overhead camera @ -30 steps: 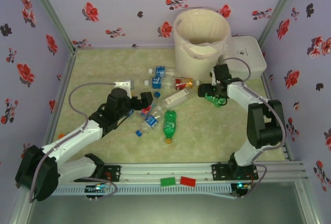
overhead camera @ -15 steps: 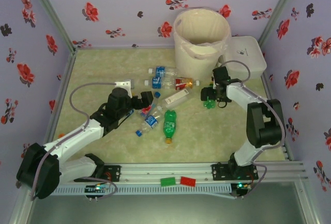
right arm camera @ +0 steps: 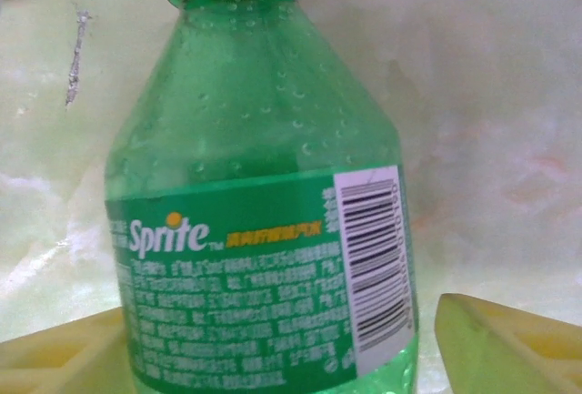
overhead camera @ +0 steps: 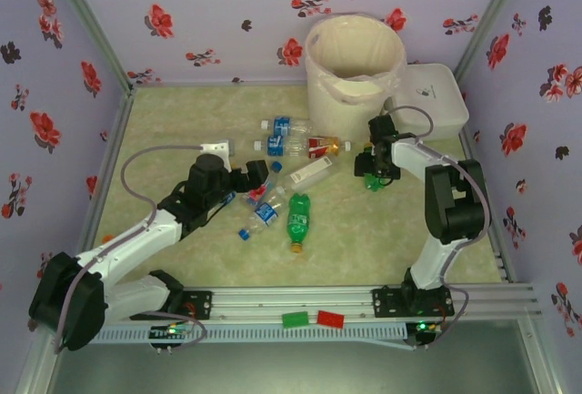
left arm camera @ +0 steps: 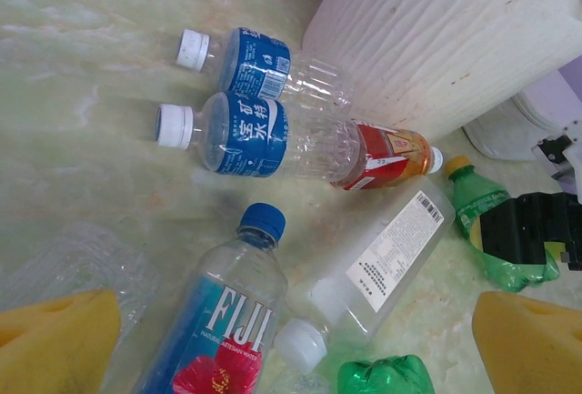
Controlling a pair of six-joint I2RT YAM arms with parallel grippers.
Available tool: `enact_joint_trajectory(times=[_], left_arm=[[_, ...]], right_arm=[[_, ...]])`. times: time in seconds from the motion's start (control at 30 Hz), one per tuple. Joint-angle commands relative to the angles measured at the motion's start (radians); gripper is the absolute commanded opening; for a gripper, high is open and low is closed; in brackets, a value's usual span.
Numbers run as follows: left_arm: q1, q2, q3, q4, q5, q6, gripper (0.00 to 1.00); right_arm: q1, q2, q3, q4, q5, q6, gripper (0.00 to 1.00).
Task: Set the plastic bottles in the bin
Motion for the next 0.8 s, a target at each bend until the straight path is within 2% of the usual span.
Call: enact_joint_trajectory(times=[0.0,0.23,0.43,0.77], left_arm=[[0.008,-0.020,0.014,-0.002,-0.018,0.002,1.00],[0.009,-0.011,0.011,-0.011,-0.017,-0.002,1.00],[0.020,-0.002,0.021,-0.021,-0.018,-0.002,1.00],[0.061,-0.002,-0.005,-0.021,-0.018,0.008,1.00]], right_arm=[[0.006,0.015,0.019,-0.033,0.031,0.024,0.72],[0.006,-0.036,-0.011,-0.025,0.029,0.022,0.52],[0.004,-0.187,-0.108,0.005,0.030,0.067,0.49],[0.000,-0.588,-0.181,-0.049,0.014,0.123,0.48]])
